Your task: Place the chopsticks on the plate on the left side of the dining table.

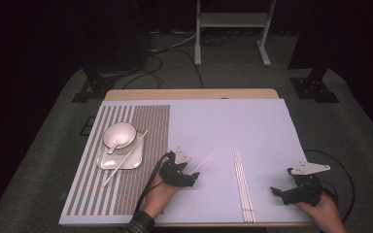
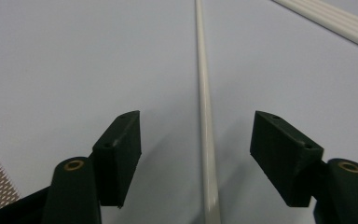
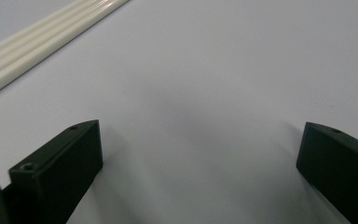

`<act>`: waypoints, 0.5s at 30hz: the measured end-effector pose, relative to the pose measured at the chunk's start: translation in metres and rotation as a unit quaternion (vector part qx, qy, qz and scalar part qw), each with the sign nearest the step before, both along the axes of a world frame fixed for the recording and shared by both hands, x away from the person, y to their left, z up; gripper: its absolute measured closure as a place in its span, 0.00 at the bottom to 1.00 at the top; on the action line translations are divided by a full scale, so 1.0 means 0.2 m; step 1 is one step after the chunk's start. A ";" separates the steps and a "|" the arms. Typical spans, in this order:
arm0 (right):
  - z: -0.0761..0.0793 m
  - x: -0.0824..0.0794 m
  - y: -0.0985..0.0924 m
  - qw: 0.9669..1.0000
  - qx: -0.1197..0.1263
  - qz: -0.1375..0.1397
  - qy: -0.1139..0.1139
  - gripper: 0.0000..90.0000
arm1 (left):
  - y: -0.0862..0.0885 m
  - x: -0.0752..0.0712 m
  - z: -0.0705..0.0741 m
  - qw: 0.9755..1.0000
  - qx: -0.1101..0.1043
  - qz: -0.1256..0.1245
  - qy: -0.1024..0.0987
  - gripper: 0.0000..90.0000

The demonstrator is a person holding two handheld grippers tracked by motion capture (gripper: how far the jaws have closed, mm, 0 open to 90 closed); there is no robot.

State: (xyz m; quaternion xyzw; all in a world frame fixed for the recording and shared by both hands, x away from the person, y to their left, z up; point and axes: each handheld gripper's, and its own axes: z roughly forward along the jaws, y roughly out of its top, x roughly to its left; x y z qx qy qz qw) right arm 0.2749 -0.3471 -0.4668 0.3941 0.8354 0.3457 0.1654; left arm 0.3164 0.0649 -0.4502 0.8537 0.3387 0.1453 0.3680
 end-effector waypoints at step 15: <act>0.00 0.00 0.00 1.000 0.000 0.000 0.000 0.00 | 0.00 -0.01 -0.01 1.000 0.002 -0.014 0.009 0.69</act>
